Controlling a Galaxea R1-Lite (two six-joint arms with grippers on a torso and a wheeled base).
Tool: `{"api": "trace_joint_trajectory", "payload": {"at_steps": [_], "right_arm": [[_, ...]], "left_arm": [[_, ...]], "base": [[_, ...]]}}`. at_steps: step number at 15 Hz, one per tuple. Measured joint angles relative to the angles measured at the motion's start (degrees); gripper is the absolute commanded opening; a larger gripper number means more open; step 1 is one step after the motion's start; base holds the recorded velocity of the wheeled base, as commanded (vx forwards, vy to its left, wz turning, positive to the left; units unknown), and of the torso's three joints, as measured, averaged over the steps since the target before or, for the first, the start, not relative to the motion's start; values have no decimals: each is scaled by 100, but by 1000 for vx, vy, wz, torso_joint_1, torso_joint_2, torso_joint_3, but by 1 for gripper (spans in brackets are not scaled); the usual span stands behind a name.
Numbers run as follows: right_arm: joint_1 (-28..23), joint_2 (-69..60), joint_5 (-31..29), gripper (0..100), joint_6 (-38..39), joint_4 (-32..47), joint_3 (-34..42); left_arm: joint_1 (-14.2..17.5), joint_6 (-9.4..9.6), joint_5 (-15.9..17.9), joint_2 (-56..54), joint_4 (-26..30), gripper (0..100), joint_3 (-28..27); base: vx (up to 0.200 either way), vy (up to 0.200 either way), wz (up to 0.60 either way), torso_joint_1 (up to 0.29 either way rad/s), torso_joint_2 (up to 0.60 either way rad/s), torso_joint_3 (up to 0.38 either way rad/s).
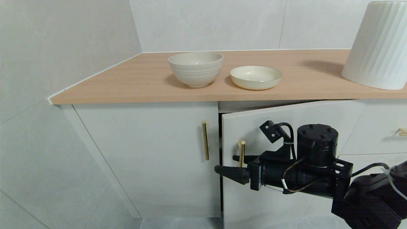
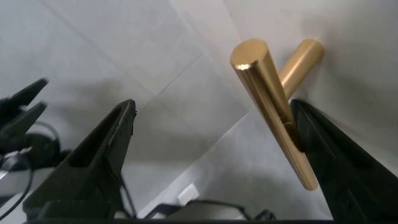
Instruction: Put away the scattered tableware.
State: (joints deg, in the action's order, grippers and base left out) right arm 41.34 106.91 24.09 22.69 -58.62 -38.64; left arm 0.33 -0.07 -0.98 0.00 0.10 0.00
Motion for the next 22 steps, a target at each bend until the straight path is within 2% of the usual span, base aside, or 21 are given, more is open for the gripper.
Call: {"api": "trace_joint_trajectory", "payload": {"at_steps": [8, 14, 18, 20, 22], "right_arm": [[516, -951, -34, 100, 140, 63, 855], [560, -1036, 21, 100, 140, 38, 955], [560, -1045, 45, 100, 140, 11, 955], [573, -1045, 45, 100, 139, 5, 955], [584, -1034, 45, 100, 139, 0, 955]], "left_arm": [[0, 2, 2, 0, 0, 100, 0], [0, 12, 2, 0, 0, 100, 0], [0, 151, 33, 0, -10, 100, -2], [-2, 149, 212, 2, 17, 100, -178], [-15, 116, 656, 60, 219, 100, -728]], "base": [[0, 0, 0, 0, 0, 0], [0, 0, 0, 0, 0, 0], [0, 0, 0, 0, 0, 0], [0, 0, 0, 0, 0, 0], [0, 0, 0, 0, 0, 0]]}}
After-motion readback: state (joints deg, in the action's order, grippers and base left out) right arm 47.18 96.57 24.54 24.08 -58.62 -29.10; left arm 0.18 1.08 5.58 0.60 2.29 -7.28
